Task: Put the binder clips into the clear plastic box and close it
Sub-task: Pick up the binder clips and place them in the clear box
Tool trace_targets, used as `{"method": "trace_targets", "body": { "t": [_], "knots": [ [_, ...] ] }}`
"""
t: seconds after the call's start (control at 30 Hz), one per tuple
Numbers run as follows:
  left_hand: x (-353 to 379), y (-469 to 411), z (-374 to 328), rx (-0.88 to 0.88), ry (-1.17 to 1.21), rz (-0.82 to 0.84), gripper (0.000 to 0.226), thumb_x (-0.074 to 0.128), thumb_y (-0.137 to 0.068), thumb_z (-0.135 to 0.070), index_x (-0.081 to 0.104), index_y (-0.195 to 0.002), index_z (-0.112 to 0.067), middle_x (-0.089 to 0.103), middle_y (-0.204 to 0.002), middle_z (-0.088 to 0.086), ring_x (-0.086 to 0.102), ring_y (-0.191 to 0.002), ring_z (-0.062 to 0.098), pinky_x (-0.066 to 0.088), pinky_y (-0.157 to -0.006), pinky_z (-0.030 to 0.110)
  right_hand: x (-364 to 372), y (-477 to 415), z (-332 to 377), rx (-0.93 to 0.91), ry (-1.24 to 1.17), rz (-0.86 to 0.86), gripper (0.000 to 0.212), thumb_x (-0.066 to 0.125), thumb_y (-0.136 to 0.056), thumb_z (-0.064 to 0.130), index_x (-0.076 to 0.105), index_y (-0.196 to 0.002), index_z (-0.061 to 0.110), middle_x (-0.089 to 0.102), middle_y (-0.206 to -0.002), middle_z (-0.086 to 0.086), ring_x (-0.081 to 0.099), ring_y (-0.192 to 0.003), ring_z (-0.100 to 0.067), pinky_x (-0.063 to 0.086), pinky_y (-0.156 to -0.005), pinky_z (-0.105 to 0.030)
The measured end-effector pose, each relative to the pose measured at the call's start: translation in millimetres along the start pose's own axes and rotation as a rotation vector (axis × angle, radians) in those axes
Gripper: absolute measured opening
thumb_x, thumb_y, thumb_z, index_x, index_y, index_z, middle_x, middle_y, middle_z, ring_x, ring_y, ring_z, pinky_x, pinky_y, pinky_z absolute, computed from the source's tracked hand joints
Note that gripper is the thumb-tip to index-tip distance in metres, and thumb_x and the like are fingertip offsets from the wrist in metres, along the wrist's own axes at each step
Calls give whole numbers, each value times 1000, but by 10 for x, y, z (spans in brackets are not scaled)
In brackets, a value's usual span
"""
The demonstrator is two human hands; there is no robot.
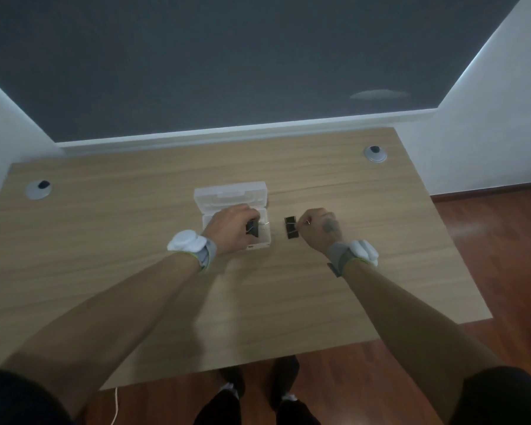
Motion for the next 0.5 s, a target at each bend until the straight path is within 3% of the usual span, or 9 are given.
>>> {"method": "trace_targets", "body": {
  "t": [0.27, 0.5],
  "knots": [
    [104, 77, 462, -170, 102, 27, 35, 82, -69, -26, 68, -101, -19, 70, -103, 4, 62, -99, 30, 54, -81, 39, 209, -25, 440, -28, -104, -4, 20, 63, -89, 24, 78, -91, 11, 74, -99, -15, 69, -86, -31, 54, -73, -29],
    [245, 23, 551, -173, 91, 84, 40, 78, -73, -28, 67, -111, -19, 69, -112, 3, 61, -106, 28, 49, -85, 35, 336, -44, 555, -25, -103, 16, 18, 63, -89, 26, 76, -91, 13, 71, -107, -15, 67, -100, -31, 58, -89, -39]
  ]
}}
Point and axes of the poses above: each hand's wrist, its own y-axis away from the middle knuckle, its own x-axis out of the palm, z = x × y, the point moved 9 cm from there along -y, towards the middle knuckle
